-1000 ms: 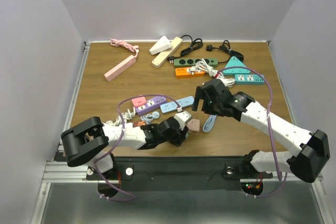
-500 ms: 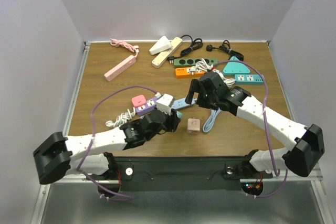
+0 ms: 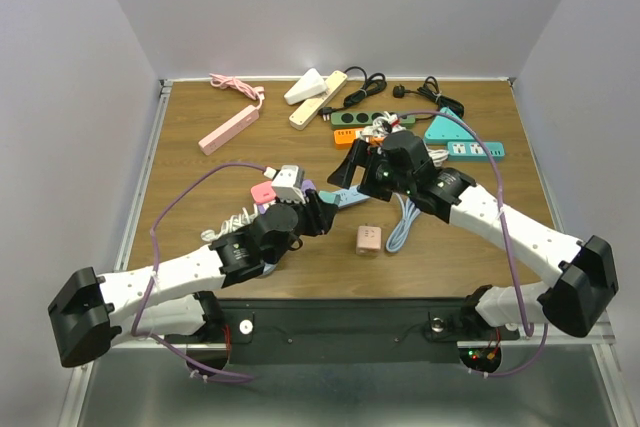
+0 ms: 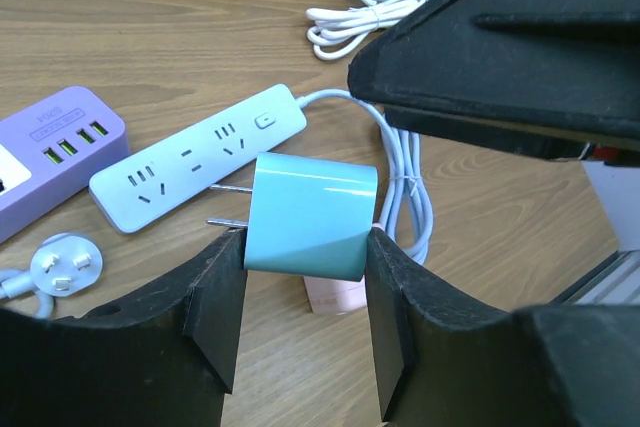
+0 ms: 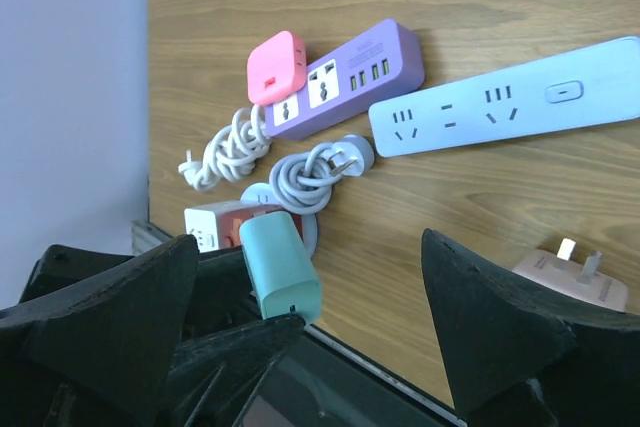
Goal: Insert the plug
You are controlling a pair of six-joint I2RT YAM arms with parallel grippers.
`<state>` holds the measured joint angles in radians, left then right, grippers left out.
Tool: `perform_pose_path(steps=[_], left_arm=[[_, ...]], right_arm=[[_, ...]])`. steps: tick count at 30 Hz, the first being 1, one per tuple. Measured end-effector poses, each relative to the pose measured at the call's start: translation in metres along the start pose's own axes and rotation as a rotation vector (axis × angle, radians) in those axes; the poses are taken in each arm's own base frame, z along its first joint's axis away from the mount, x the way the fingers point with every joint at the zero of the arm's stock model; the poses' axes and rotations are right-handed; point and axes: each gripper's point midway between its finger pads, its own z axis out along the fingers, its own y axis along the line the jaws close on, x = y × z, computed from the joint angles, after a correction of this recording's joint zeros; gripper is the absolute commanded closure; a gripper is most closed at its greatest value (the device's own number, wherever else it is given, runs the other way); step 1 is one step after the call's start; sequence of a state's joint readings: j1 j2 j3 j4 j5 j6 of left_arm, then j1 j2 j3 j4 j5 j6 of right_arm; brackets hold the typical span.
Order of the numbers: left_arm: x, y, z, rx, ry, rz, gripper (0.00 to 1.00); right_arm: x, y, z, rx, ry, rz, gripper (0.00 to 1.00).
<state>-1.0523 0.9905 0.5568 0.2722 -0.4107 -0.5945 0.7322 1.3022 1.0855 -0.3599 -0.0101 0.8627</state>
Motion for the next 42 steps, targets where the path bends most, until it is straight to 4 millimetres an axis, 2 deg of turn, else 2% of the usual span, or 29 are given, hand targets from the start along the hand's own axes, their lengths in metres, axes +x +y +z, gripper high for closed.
perform_pose_path(steps=[3,8,10,14,21,26,31,35,42], left_arm=[[-0.003,0.0,-0.001,-0.004,-0.01,-0.025,1.0],[-0.012,-0.002,-0.005,0.0,-0.041,-0.059,1.0],[-0.014,-0.002,-0.006,-0.003,-0.048,-0.063,1.0],[-0.018,-0.001,-0.007,-0.006,-0.06,-0.069,1.0],[-0.02,0.002,-0.006,-0.023,-0.075,-0.069,1.0],[-0.017,0.003,-0.004,-0.032,-0.068,-0.06,1.0],[-0.013,0.007,0.0,-0.051,-0.061,-0.047,1.0],[-0.009,0.009,0.001,-0.057,-0.049,-0.034,1.0],[-0.006,0.006,0.0,-0.038,-0.033,-0.006,1.0]], right_arm=[[0.006,0.004,0.002,-0.033,0.018,0.009,0.05],[0.021,-0.001,0.01,-0.038,0.064,0.027,0.09],[0.022,0.001,0.014,-0.05,0.068,0.033,0.11],[0.022,0.009,0.016,-0.081,0.065,0.038,0.21],[0.023,0.017,0.017,-0.113,0.069,0.046,0.24],[0.026,0.017,0.018,-0.117,0.075,0.053,0.26],[0.046,0.032,0.013,-0.165,0.14,0.031,0.27],[0.049,0.034,0.012,-0.174,0.149,0.029,0.29],[0.052,0.029,0.015,-0.171,0.147,0.033,0.51]])
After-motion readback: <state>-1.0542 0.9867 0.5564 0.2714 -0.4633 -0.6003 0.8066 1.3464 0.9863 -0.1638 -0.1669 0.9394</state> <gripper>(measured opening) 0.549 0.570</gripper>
